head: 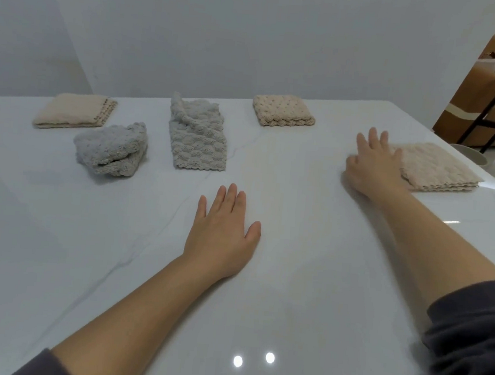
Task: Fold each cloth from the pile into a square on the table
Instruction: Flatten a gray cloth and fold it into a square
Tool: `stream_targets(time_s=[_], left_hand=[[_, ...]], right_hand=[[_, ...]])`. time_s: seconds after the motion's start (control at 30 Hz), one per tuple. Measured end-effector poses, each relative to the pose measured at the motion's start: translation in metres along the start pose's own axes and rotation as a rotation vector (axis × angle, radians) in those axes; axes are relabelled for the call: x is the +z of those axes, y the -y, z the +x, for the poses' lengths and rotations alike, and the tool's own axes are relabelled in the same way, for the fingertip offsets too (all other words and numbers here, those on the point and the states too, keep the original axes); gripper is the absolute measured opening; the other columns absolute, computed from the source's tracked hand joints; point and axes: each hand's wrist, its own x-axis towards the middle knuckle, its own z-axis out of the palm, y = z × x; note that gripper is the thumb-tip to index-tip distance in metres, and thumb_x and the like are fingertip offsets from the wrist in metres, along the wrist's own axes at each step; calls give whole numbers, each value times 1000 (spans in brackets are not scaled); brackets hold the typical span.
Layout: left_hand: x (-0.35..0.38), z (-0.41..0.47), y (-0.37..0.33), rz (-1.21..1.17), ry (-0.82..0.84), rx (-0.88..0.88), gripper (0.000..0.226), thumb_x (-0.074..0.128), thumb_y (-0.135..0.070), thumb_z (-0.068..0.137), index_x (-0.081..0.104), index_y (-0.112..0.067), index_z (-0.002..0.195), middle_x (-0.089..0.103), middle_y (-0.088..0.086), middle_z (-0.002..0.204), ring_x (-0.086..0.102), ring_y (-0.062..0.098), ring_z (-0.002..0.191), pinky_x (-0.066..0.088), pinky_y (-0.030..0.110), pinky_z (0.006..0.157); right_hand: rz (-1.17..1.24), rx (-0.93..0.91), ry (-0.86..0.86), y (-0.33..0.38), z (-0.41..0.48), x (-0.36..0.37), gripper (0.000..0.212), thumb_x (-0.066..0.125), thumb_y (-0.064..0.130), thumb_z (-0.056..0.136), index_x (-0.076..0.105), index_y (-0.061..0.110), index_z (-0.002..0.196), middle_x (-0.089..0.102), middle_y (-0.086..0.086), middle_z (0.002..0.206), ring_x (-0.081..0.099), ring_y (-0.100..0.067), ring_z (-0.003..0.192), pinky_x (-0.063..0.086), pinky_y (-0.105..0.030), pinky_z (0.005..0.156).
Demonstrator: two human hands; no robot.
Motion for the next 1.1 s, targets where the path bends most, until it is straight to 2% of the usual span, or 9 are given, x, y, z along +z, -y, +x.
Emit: stream_targets(time_s=[0.17, 0.4, 0.53, 0.7, 0.77, 0.87, 0.97, 1.03, 1.1], left_hand=[[-12, -1, 20, -72, -58, 36, 56, 29, -36, 101, 18, -12, 151, 6, 2, 162, -1, 13, 148, -5, 39, 120], [-42, 19, 127, 63, -413, -61, 39, 48, -18, 90, 55, -12, 128, 40, 10, 147, 30, 26, 137, 17, 46, 116], [-60, 31, 188, 128, -637, -170, 42, 53, -12, 84, 53, -13, 125, 46, 9, 137, 41, 29, 126, 24, 44, 105], [-74, 44, 227, 148, -477, -434, 40, 51, -24, 89, 47, -11, 127, 49, 15, 122, 46, 34, 109, 35, 43, 85], [-76, 45, 235, 118, -495, -357, 27, 54, -22, 87, 56, -14, 112, 51, 11, 112, 46, 31, 103, 34, 40, 82], [-72, 38, 242, -44, -568, -158, 14, 63, -14, 78, 57, -17, 91, 46, 2, 98, 46, 27, 95, 33, 36, 79], [-71, 24, 246, -94, -655, -19, 25, 72, -21, 74, 47, -19, 74, 43, -1, 91, 45, 25, 85, 38, 37, 73], [-75, 14, 247, -133, -725, 30, 33, 74, -33, 77, 45, -18, 68, 44, -1, 88, 44, 23, 81, 40, 39, 70], [-77, 1, 251, -221, -775, 45, 25, 68, -31, 79, 54, -13, 70, 44, -3, 90, 46, 22, 83, 43, 42, 72]], right_hand=[[160, -273, 85, 90, -40, -2, 55, 27, 19, 99, 16, 11, 153, 3, -7, 163, -3, -24, 150, 3, -52, 119], [288, -537, 194, 207, -70, 5, 54, 30, 19, 100, 20, 14, 153, 6, -2, 163, -1, -21, 150, 2, -50, 120], [382, -610, 169, 268, -73, 7, 51, 35, 18, 98, 31, 14, 149, 23, -3, 159, 14, -20, 148, 5, -48, 120], [507, -567, 196, 319, -69, 15, 55, 40, 16, 95, 30, 17, 149, 55, -8, 134, 50, -26, 122, 29, -44, 110], [513, -555, 163, 332, -68, 21, 61, 41, 16, 92, 24, 21, 150, 60, -8, 121, 54, -28, 113, 32, -44, 104], [505, -520, 99, 343, -69, 28, 62, 50, 24, 90, 28, 22, 148, 49, -6, 132, 44, -26, 123, 26, -44, 108], [598, -535, 34, 341, -70, 31, 31, 59, 23, 85, 56, 15, 115, 48, -4, 127, 45, -25, 118, 30, -41, 106], [709, -543, 8, 333, -73, 28, 11, 60, 15, 82, 53, 16, 90, 47, -1, 109, 47, -22, 100, 38, -37, 90], [784, -514, -22, 319, -80, 24, 14, 62, 9, 81, 49, 15, 82, 44, 3, 103, 44, -17, 93, 36, -28, 80]])
